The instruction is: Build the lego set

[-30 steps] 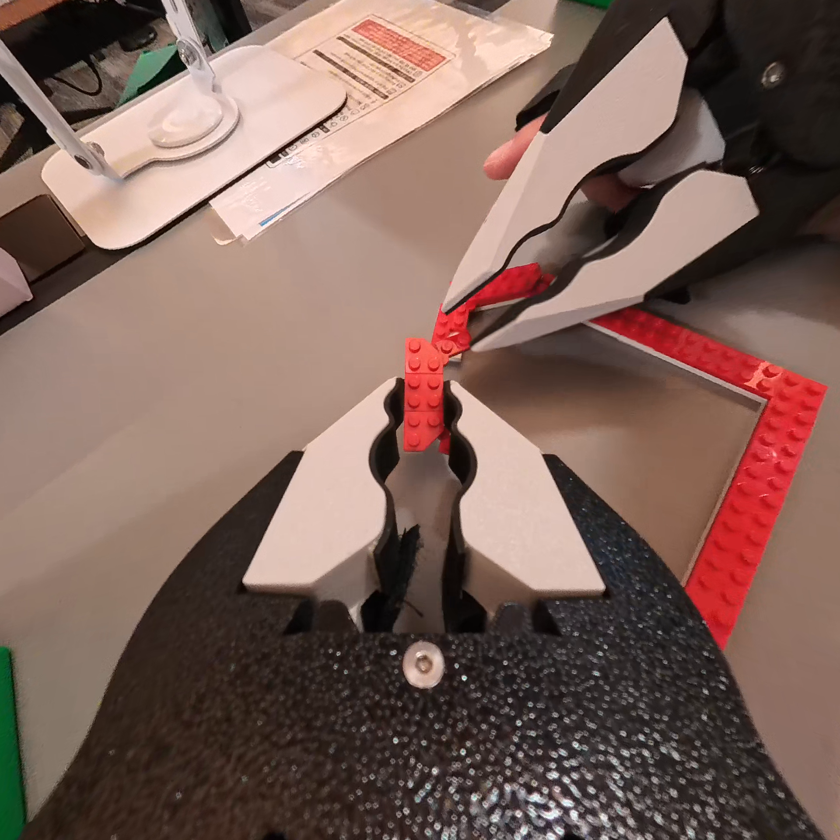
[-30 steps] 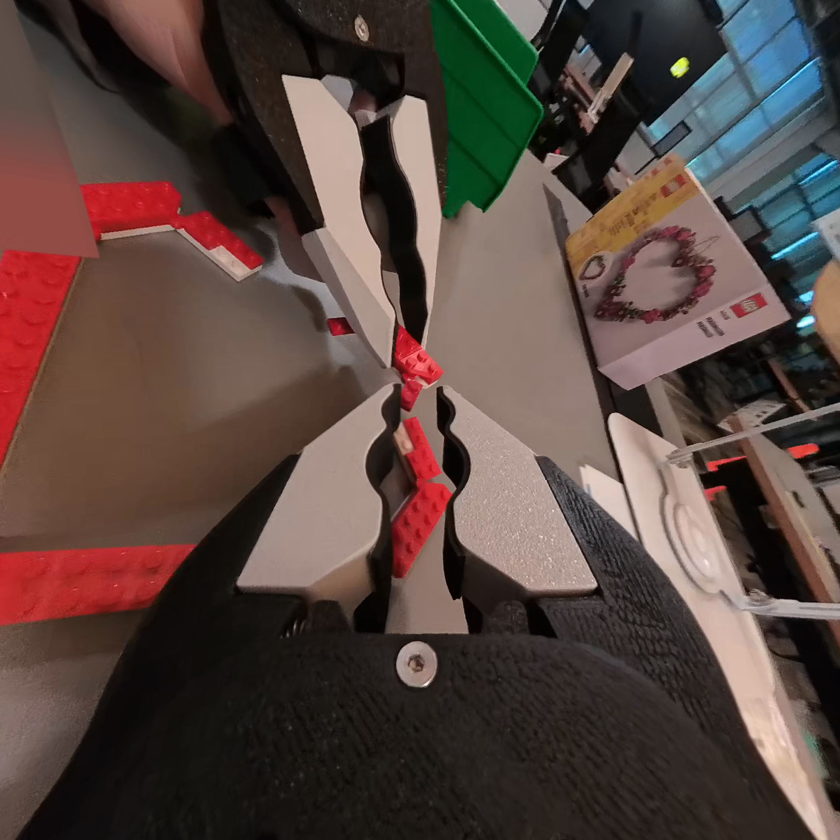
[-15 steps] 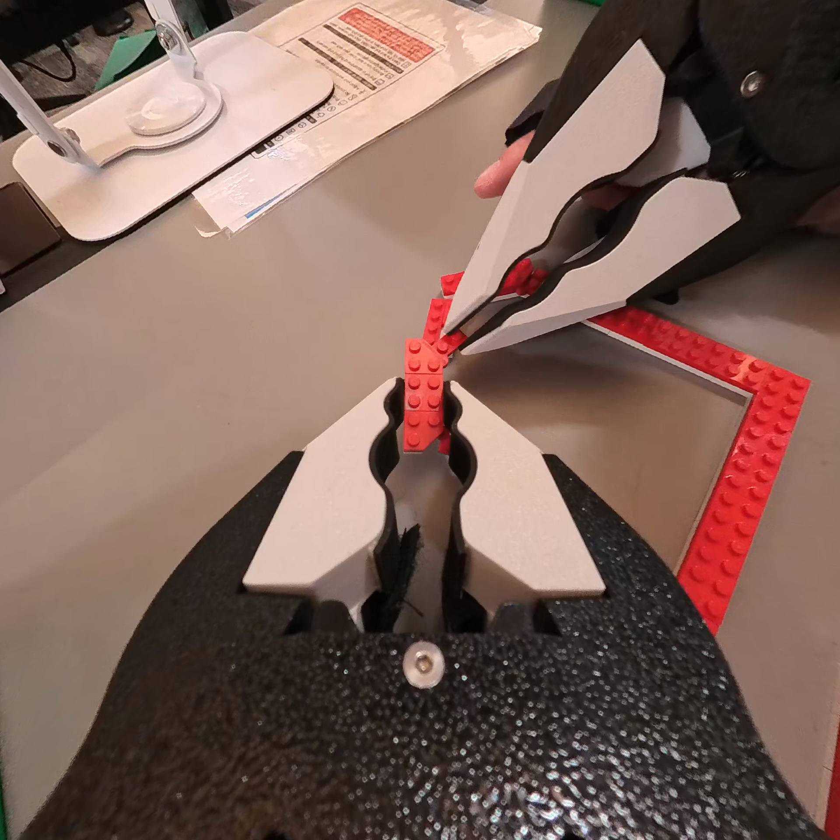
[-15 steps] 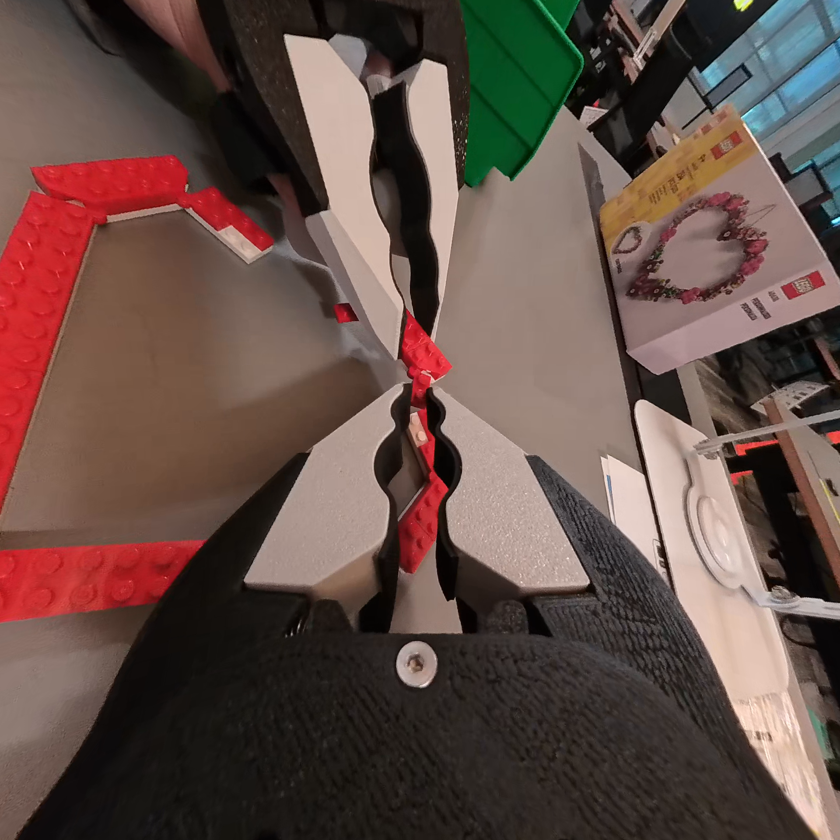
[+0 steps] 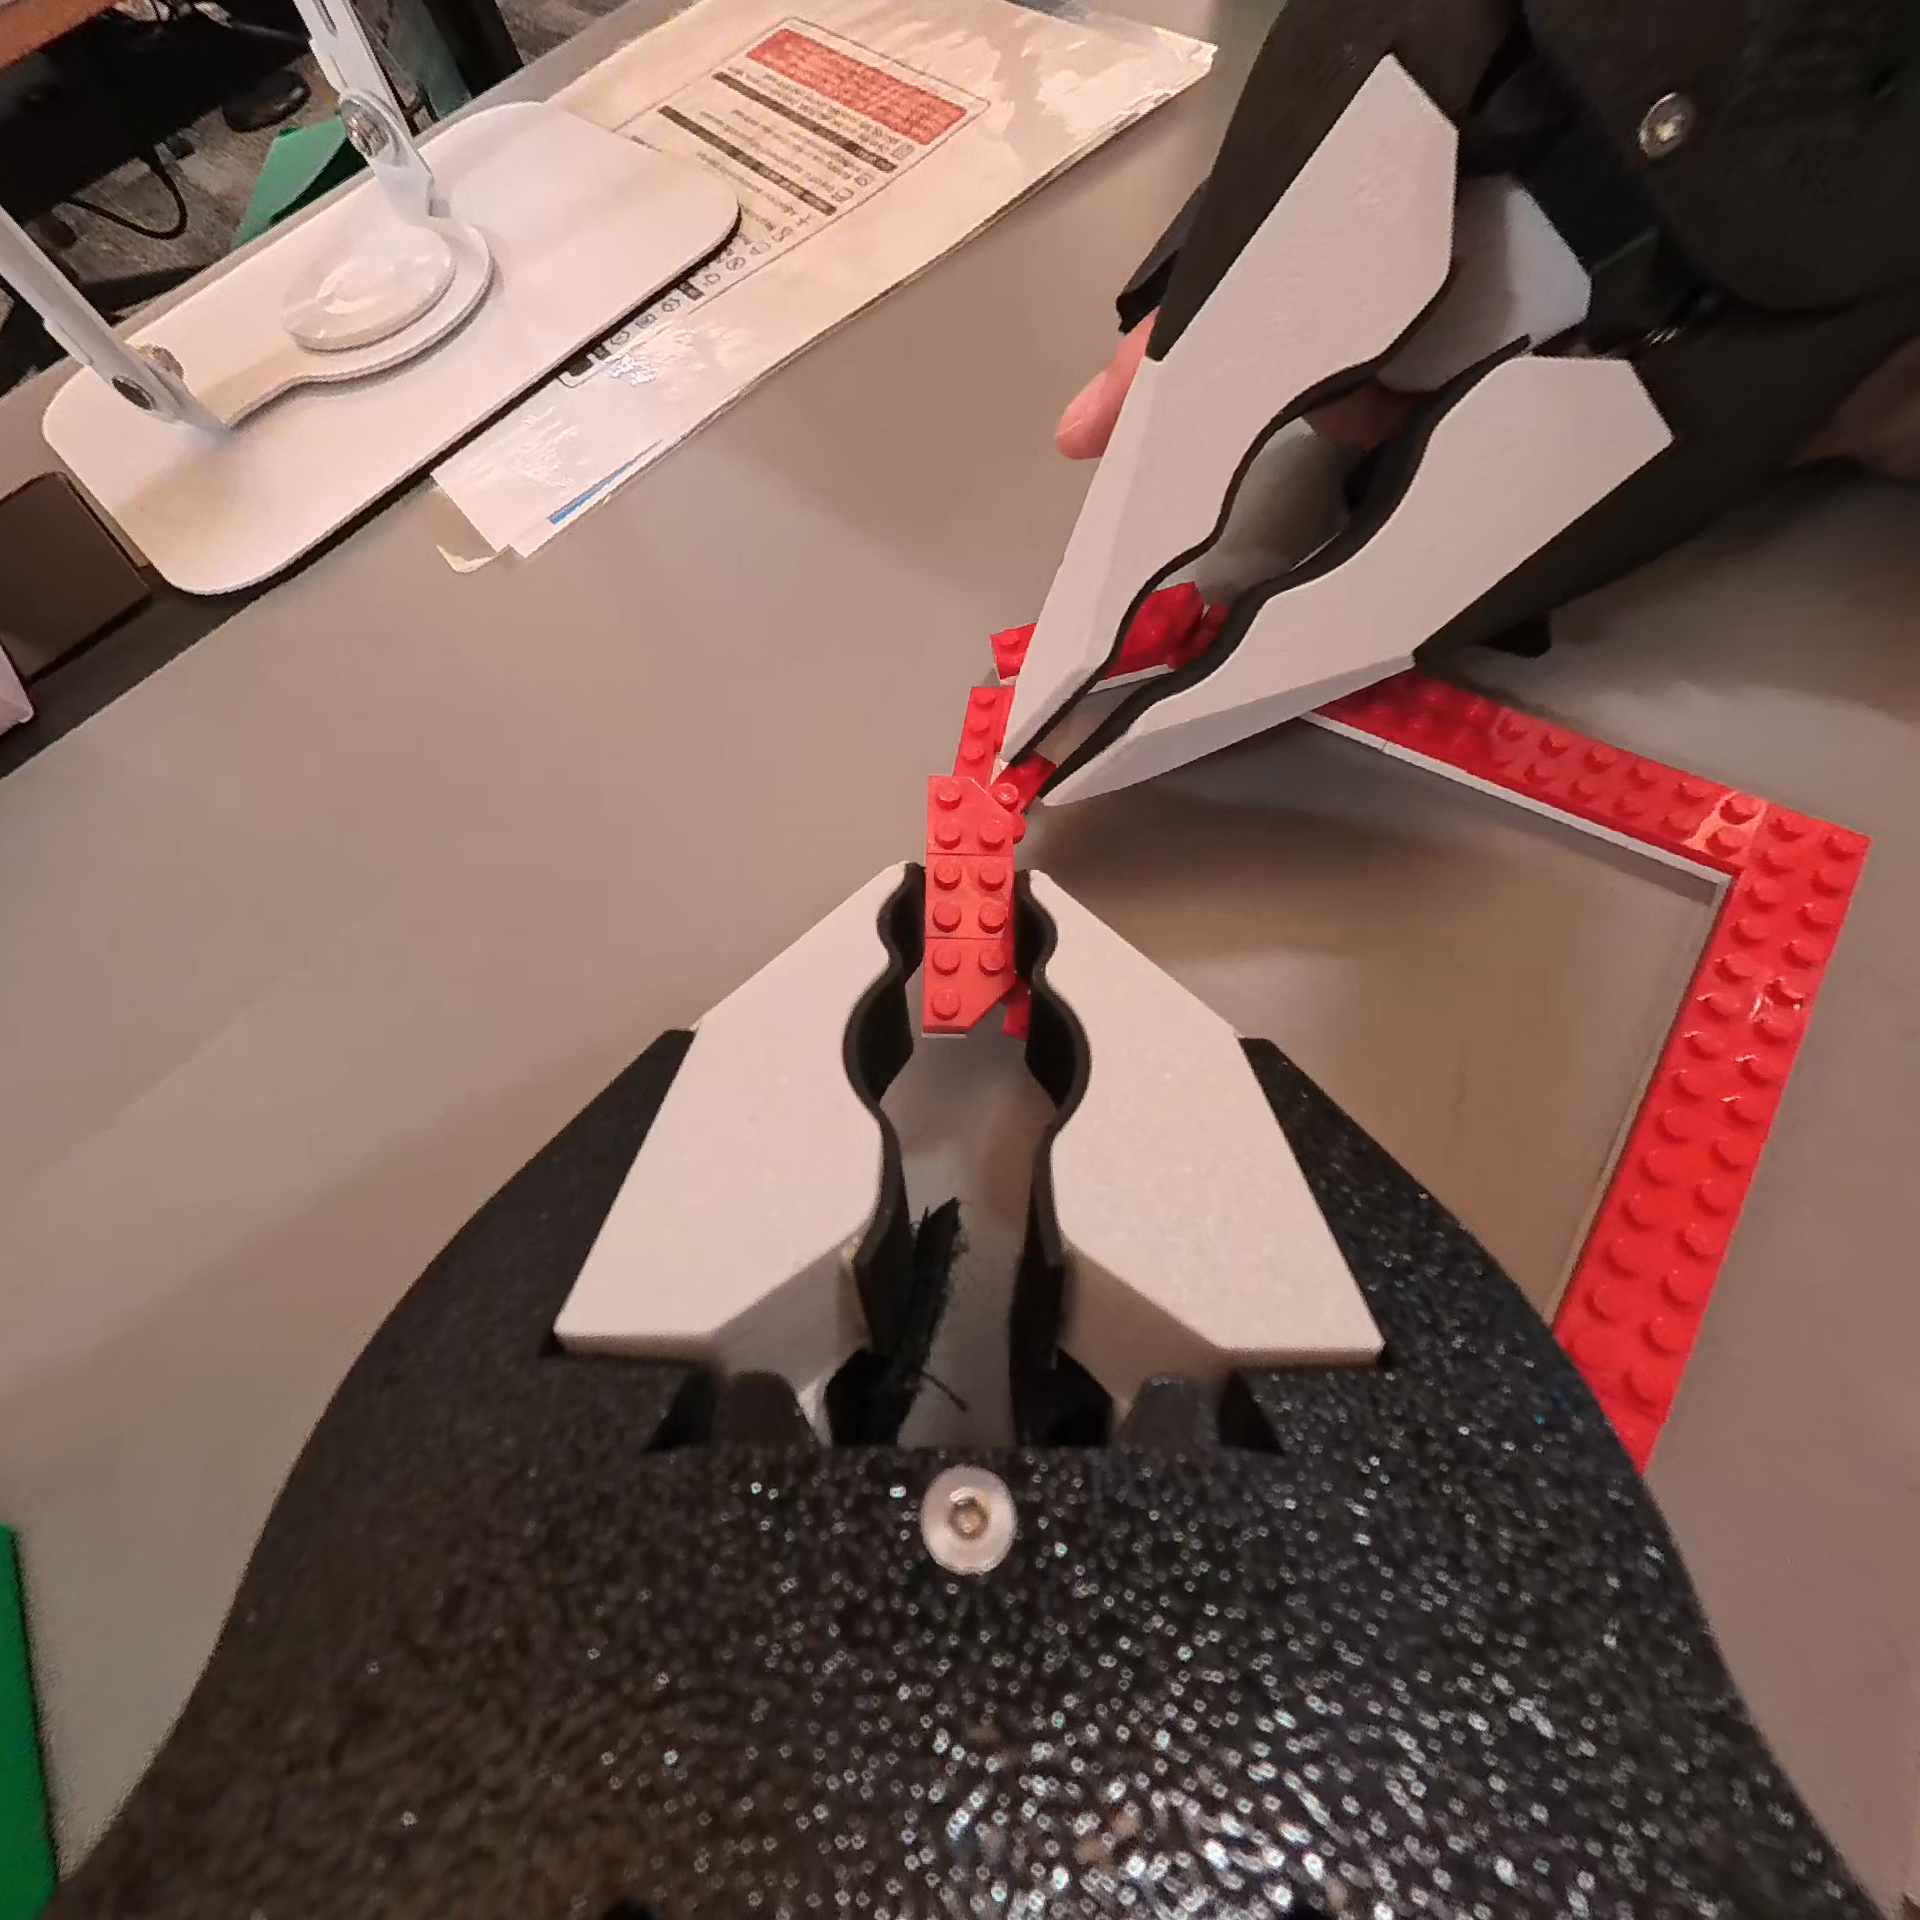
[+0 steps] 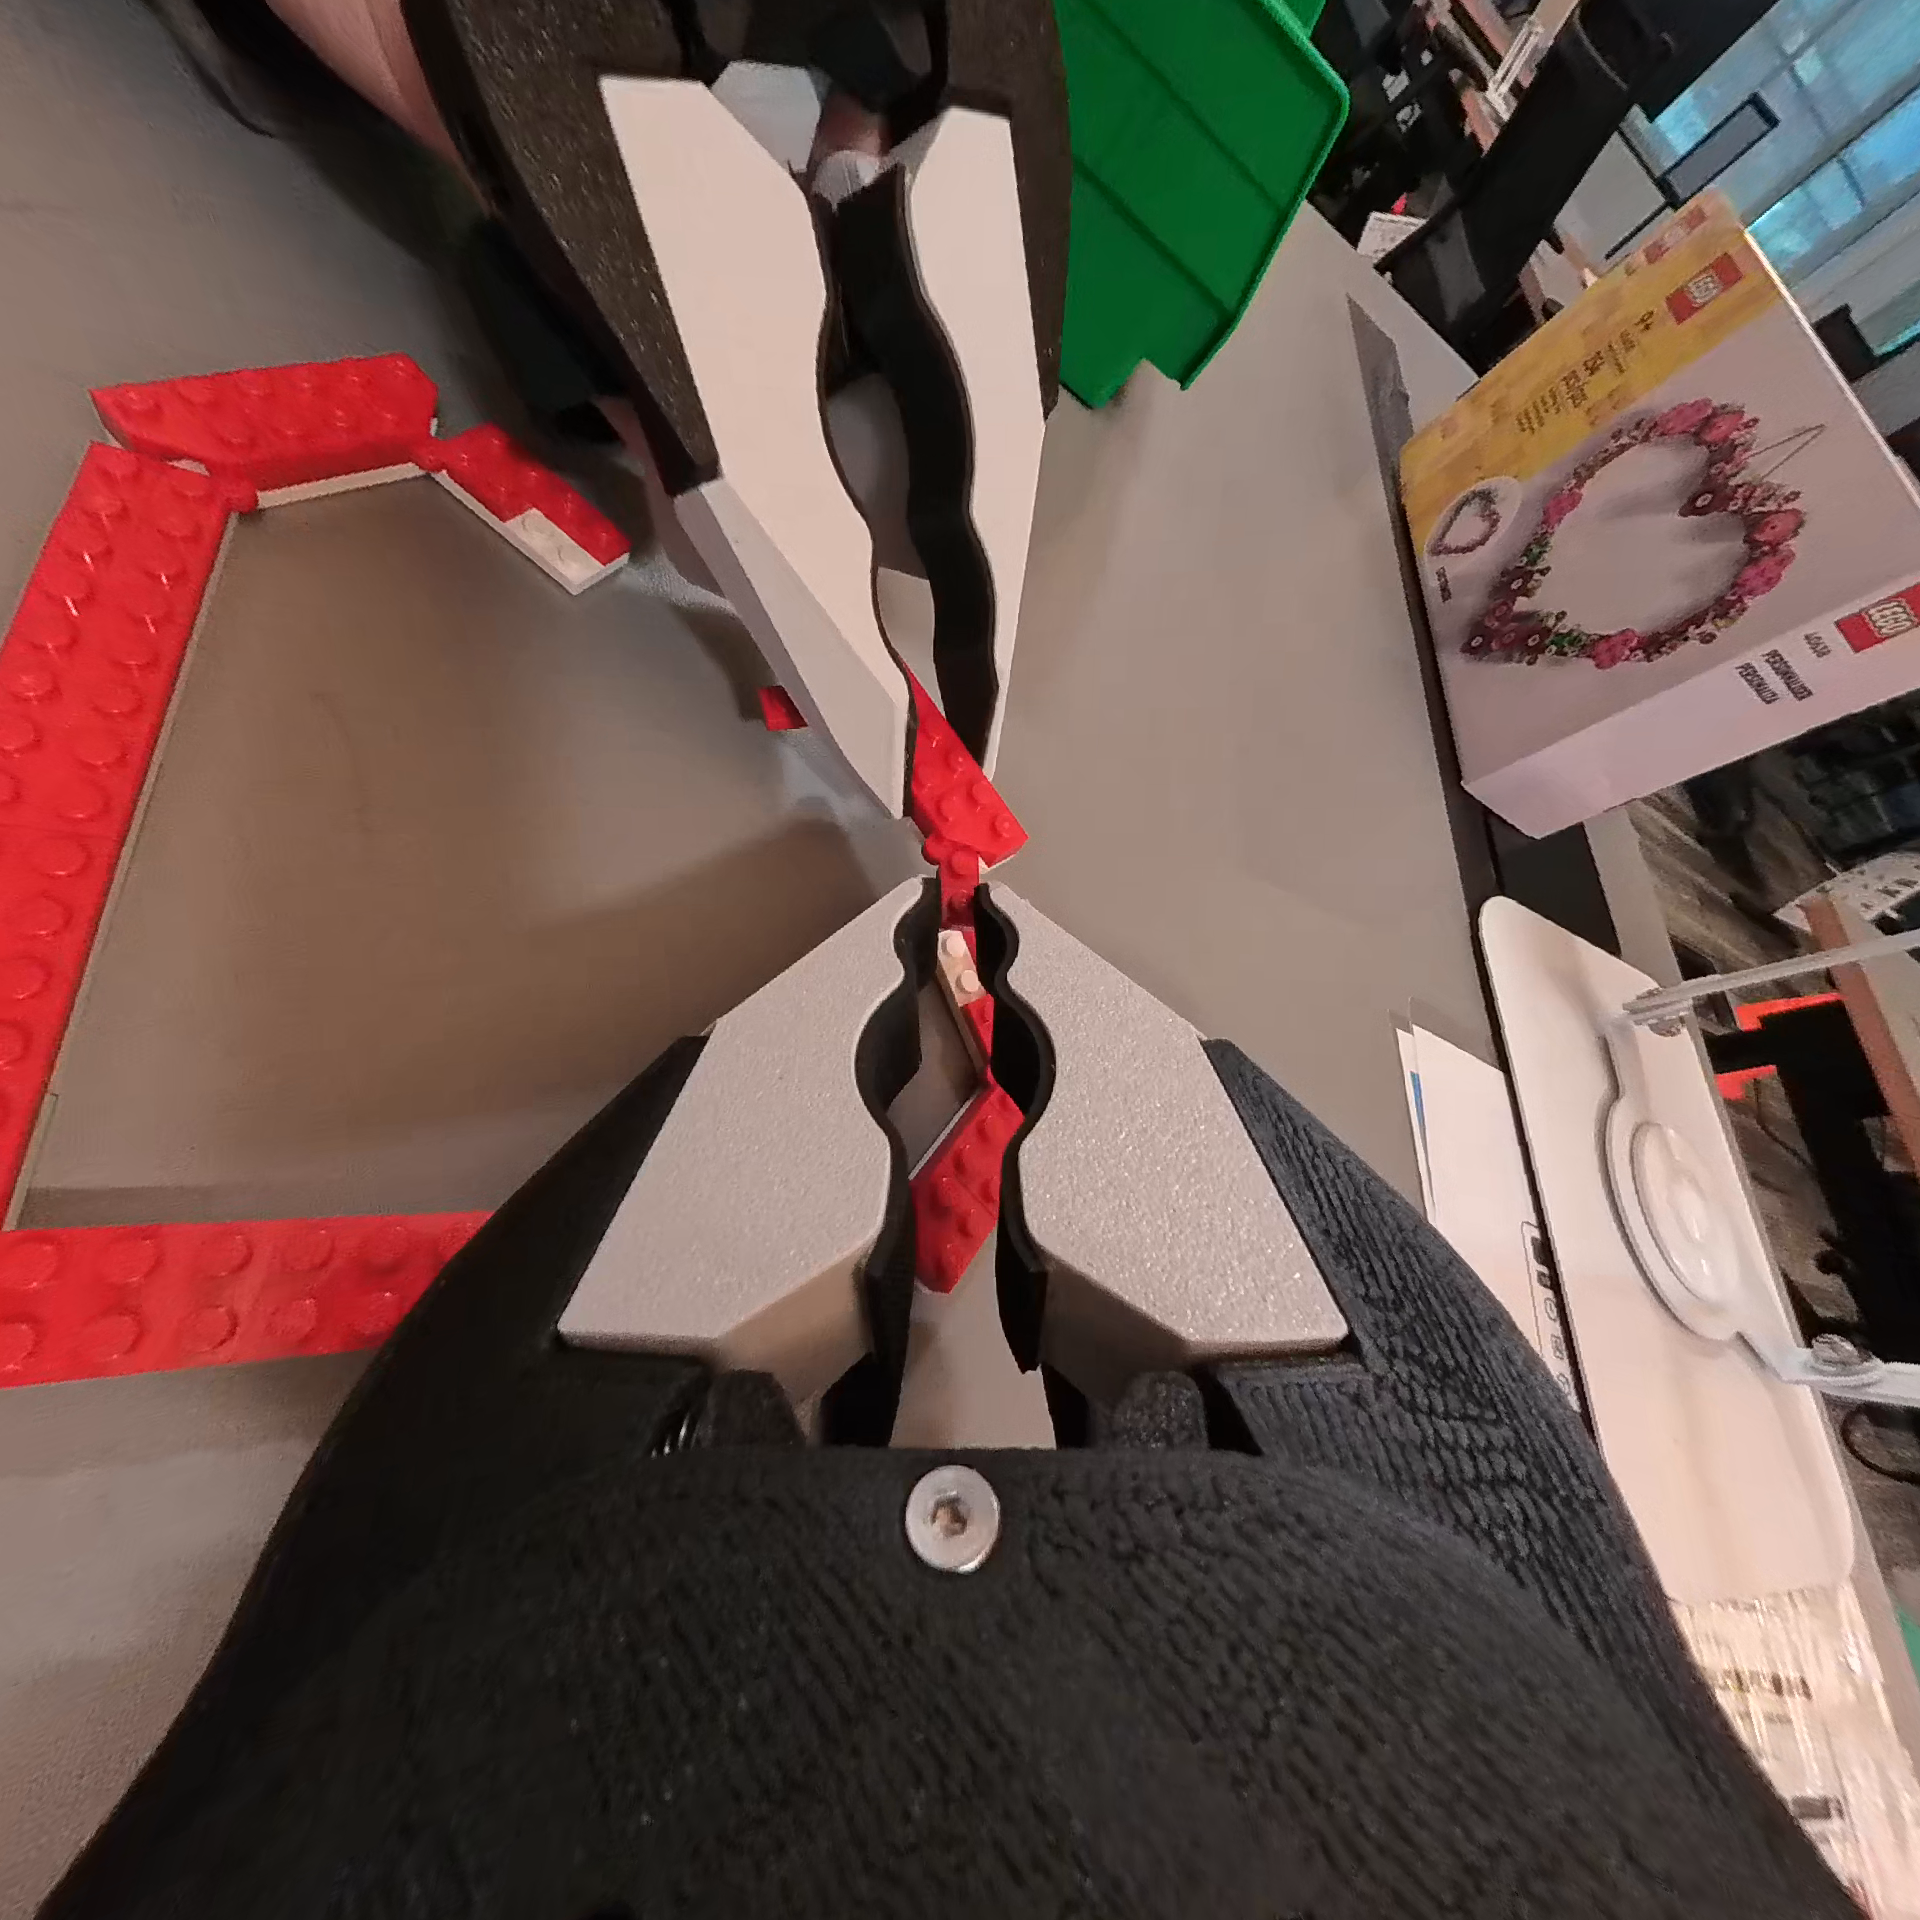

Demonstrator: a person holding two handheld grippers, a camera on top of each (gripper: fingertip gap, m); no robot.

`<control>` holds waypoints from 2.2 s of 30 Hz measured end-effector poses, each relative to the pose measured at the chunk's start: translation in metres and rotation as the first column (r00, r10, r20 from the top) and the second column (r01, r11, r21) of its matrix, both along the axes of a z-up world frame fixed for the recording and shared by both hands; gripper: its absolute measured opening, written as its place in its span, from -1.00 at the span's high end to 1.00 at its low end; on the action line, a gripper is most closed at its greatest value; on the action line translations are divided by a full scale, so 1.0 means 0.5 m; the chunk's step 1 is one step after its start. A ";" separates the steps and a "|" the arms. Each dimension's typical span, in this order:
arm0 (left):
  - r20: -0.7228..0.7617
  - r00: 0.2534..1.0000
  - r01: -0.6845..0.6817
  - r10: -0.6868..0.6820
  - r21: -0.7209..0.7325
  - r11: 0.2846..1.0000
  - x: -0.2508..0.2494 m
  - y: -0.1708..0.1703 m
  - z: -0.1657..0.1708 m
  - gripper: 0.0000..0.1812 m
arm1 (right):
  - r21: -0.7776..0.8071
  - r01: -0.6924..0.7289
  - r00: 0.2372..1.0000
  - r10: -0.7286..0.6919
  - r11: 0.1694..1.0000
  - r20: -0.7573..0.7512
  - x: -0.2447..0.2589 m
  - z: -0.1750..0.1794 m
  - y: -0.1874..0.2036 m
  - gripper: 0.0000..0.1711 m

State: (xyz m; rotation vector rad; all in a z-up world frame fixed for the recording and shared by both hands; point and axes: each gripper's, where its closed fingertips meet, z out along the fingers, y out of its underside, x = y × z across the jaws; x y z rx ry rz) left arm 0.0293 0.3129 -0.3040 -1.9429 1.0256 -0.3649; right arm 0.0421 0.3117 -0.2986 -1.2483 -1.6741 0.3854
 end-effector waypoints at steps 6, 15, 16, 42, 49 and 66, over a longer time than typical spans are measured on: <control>0.010 1.000 -0.028 0.028 -0.013 1.000 0.001 0.004 -0.002 0.84 | -0.002 0.000 1.000 0.000 1.000 0.009 0.002 -0.002 0.001 0.95; 0.019 0.993 -0.112 0.113 -0.047 0.993 0.008 0.015 0.000 0.84 | 0.002 0.015 1.000 -0.015 1.000 0.012 0.006 -0.003 0.007 0.95; 0.020 0.992 -0.121 0.122 -0.053 0.991 0.008 0.015 0.000 0.84 | 0.005 0.019 1.000 -0.019 1.000 0.011 0.007 -0.002 0.008 0.95; 0.133 0.991 0.010 0.014 -0.175 0.985 -0.024 -0.021 0.021 0.59 | -0.090 -0.014 1.000 0.012 0.996 -0.023 0.016 0.000 0.013 0.98; 0.119 0.993 0.035 -0.011 -0.197 0.980 -0.007 -0.028 0.006 0.60 | -0.120 -0.059 0.998 0.060 0.991 0.006 0.012 -0.007 0.013 0.98; 0.113 0.994 0.039 -0.011 -0.245 0.969 -0.002 -0.031 -0.011 0.56 | -0.218 -0.042 0.996 0.057 0.975 0.063 0.024 -0.021 0.018 0.84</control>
